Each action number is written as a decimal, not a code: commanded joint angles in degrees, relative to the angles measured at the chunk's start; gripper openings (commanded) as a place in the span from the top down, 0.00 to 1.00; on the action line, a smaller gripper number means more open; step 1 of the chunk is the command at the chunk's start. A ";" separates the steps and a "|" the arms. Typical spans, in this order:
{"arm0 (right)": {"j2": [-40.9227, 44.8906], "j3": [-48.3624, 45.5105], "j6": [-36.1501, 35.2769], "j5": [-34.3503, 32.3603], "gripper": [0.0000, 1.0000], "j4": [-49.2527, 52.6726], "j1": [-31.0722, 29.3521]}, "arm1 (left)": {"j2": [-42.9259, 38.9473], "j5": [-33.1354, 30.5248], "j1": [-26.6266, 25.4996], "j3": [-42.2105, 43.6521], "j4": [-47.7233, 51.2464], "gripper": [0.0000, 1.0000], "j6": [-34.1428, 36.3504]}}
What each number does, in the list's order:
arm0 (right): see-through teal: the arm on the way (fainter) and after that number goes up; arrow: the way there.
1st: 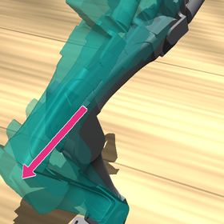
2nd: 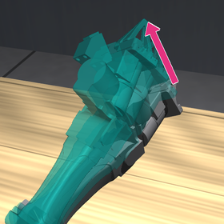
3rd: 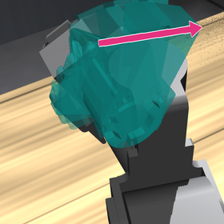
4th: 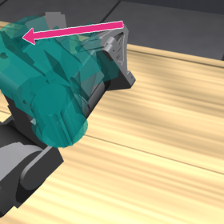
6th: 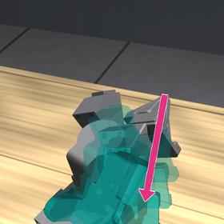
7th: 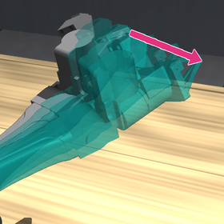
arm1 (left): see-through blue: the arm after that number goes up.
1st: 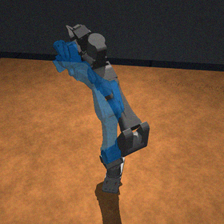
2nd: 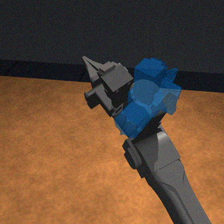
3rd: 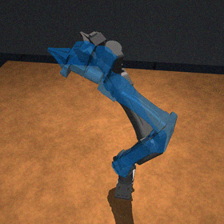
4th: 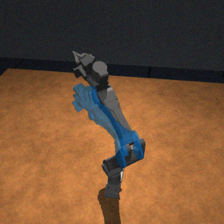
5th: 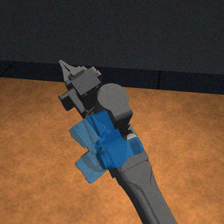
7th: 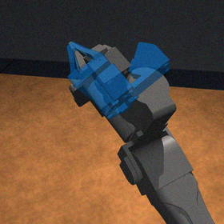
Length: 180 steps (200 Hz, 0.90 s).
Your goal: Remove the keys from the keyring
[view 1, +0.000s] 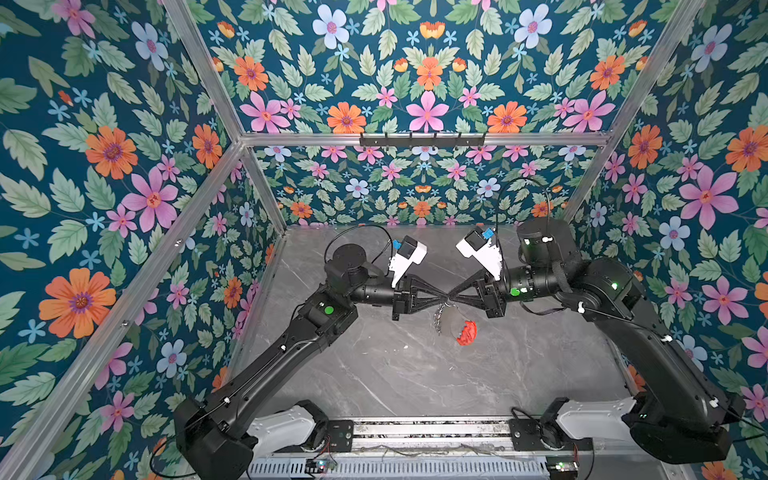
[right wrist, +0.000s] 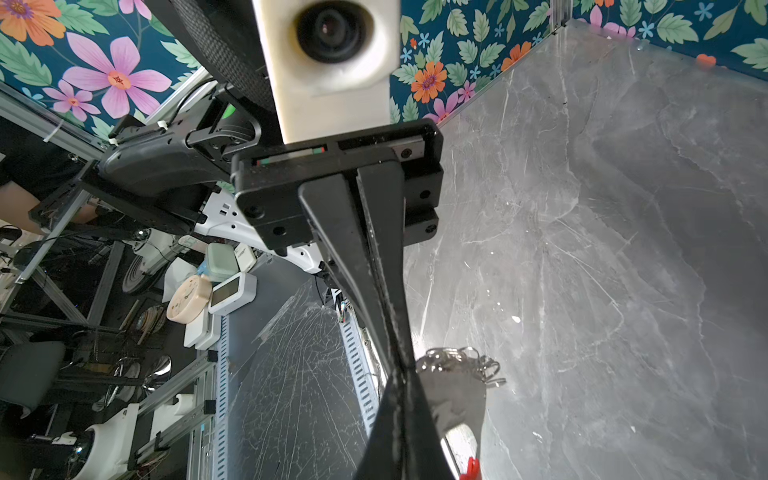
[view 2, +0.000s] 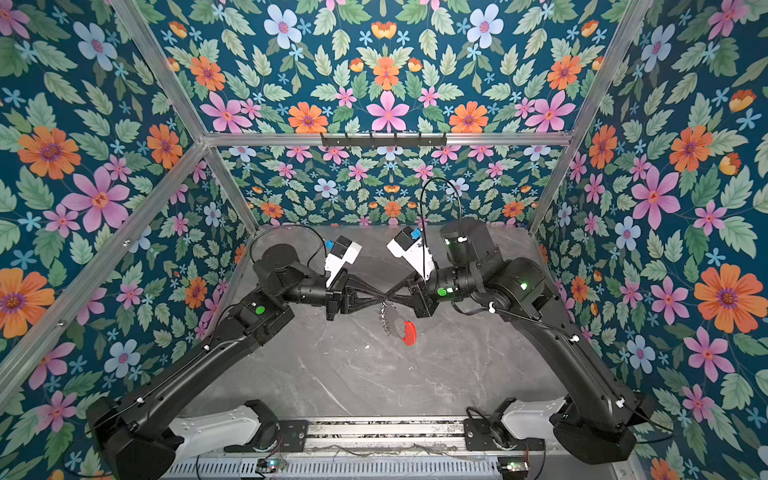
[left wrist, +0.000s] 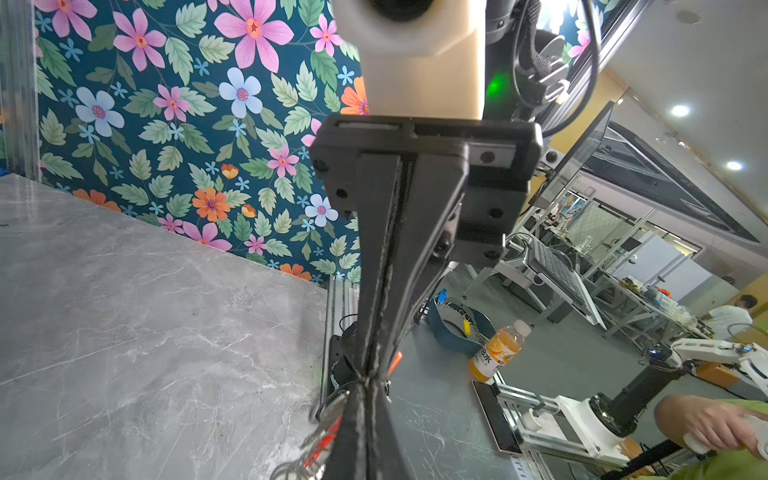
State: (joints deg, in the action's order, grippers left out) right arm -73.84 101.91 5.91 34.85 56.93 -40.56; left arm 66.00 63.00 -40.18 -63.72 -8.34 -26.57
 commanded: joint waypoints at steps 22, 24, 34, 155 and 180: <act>1.73 -3.08 2.15 1.10 0.99 -7.72 -0.35 | -2.72 -2.41 -0.16 1.78 -4.84 1.00 1.82; 1.87 -3.33 2.28 1.10 0.98 -8.06 -0.32 | -2.91 -2.61 -0.16 2.01 -5.33 1.00 1.84; 2.81 -4.88 2.68 1.30 0.93 -9.93 -0.31 | -3.85 -3.43 -0.16 2.89 -7.13 1.00 1.78; 16.07 -21.22 4.21 -3.17 0.59 -25.58 -0.38 | -8.87 -15.04 -0.16 2.97 -7.49 1.00 6.55; 16.21 -22.68 3.50 -3.21 0.57 -25.42 -0.38 | -9.22 -15.42 -0.13 3.17 -9.73 1.00 5.28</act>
State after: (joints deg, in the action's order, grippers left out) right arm -57.84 80.29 10.31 32.45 34.26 -40.86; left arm 57.12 49.23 -40.29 -60.38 -13.80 -20.88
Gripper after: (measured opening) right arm 0.422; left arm 0.051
